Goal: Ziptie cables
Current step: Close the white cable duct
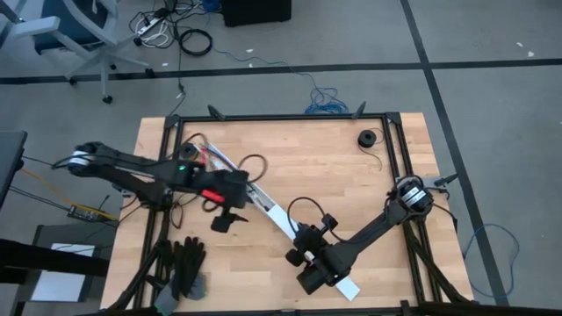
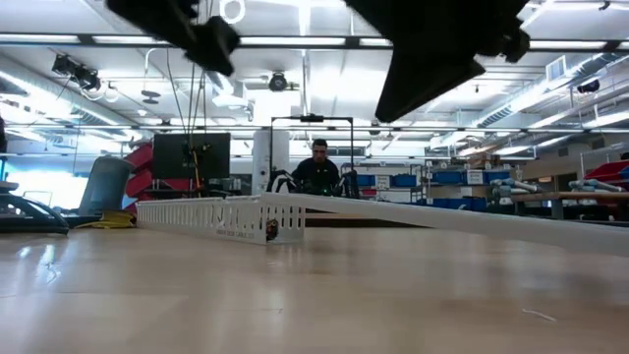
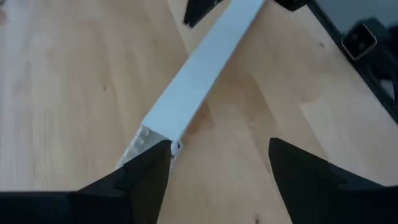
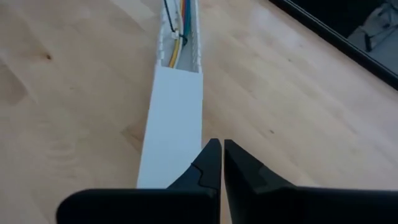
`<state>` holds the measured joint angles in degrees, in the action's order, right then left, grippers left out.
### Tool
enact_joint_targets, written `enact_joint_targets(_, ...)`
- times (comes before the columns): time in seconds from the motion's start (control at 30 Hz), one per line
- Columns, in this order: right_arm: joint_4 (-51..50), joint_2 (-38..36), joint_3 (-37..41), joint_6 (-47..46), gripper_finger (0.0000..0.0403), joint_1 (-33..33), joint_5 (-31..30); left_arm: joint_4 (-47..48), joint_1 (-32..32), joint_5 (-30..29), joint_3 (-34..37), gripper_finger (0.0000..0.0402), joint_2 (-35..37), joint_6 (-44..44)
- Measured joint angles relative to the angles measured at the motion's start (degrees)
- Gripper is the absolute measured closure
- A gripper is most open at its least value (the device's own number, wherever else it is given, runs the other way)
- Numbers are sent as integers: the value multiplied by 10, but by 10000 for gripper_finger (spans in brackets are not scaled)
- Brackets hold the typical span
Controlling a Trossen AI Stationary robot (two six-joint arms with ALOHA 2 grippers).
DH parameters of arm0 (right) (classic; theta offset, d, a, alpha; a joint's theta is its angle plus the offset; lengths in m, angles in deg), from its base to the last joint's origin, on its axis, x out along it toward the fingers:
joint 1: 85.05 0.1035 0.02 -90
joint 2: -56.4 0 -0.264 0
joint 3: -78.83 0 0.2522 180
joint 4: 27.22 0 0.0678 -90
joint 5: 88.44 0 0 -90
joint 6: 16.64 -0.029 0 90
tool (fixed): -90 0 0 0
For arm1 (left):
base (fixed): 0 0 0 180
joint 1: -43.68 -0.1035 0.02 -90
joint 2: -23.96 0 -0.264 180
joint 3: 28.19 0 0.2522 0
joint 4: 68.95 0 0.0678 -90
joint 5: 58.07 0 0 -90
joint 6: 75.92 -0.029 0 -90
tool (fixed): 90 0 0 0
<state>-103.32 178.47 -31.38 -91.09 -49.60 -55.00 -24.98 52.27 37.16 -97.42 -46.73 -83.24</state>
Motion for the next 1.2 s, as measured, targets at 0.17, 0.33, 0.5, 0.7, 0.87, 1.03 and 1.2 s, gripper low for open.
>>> enact_joint_targets(0.17, -2, -42, 16, 37, 402, 6, 12, -105, 22, -13, 126, 156, 84, 76)
enact_joint_targets(0.33, 31, -115, 71, 54, 403, 9, 34, -199, 28, -13, 212, 156, 102, 130)
enact_joint_targets(0.5, 232, -189, 178, 156, 403, 5, 54, -309, 28, -15, 261, 156, 83, 154)
enact_joint_targets(0.7, 461, -242, 288, 272, 403, -6, 53, -415, 28, -24, 268, 156, 69, 127)
enact_joint_targets(0.87, 492, -244, 315, 277, 403, -26, 80, -424, 27, -31, 268, 156, 69, 135)
enact_joint_targets(1.03, 509, -244, 318, 255, 403, -44, 89, -404, 27, -33, 268, 156, 69, 80)
enact_joint_targets(1.2, 517, -241, 318, 278, 403, -65, 97, -379, 27, -61, 268, 161, 68, -14)
